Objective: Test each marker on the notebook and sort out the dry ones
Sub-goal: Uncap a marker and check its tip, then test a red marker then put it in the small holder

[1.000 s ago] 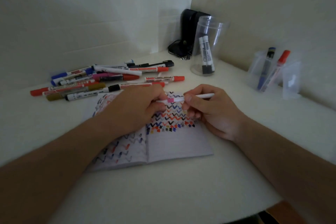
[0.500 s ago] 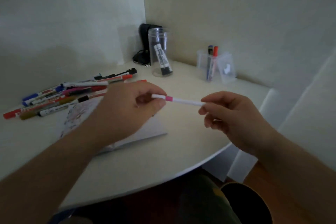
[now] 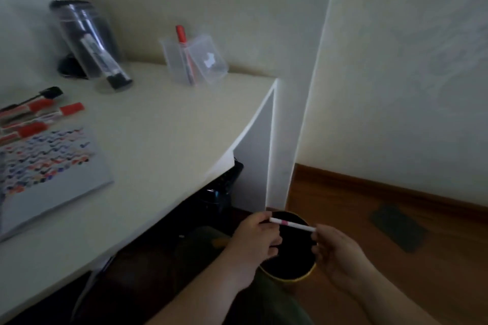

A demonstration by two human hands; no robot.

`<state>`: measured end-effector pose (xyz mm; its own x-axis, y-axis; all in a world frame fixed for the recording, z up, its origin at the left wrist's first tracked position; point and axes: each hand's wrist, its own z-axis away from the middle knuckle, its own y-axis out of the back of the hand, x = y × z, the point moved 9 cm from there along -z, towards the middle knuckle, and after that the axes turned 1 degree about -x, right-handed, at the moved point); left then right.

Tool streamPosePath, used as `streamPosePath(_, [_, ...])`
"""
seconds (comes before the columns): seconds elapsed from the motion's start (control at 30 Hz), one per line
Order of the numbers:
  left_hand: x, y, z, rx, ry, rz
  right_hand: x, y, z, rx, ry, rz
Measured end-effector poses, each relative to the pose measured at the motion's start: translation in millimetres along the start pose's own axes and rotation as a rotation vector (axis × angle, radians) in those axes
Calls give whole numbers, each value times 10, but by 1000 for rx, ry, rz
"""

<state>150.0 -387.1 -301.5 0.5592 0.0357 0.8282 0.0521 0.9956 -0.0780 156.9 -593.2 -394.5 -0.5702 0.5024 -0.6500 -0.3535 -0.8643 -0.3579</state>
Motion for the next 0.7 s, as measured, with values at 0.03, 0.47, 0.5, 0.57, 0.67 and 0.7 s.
streamPosePath(0.03, [-116, -9, -87, 16, 64, 25, 149, 182, -159, 70, -30, 17])
streamPosePath(0.47, [-146, -70, -644, 24, 18, -495, 628, 414, -989, 165, -137, 371])
streamPosePath(0.5, [-108, -51, -616, 22, 0, -524, 638, 436, -1021, 163, -146, 376])
streamPosePath(0.57, [44, -25, -501, 11, -63, -563, 587, 486, -1060, 182, -145, 342])
streamPosePath(0.67, [540, -25, -122, -20, -236, -605, 280, 399, -1012, 206, -84, 310])
streamPosePath(0.7, [770, -22, 74, -25, -309, -628, 112, 281, -953, 193, -40, 322])
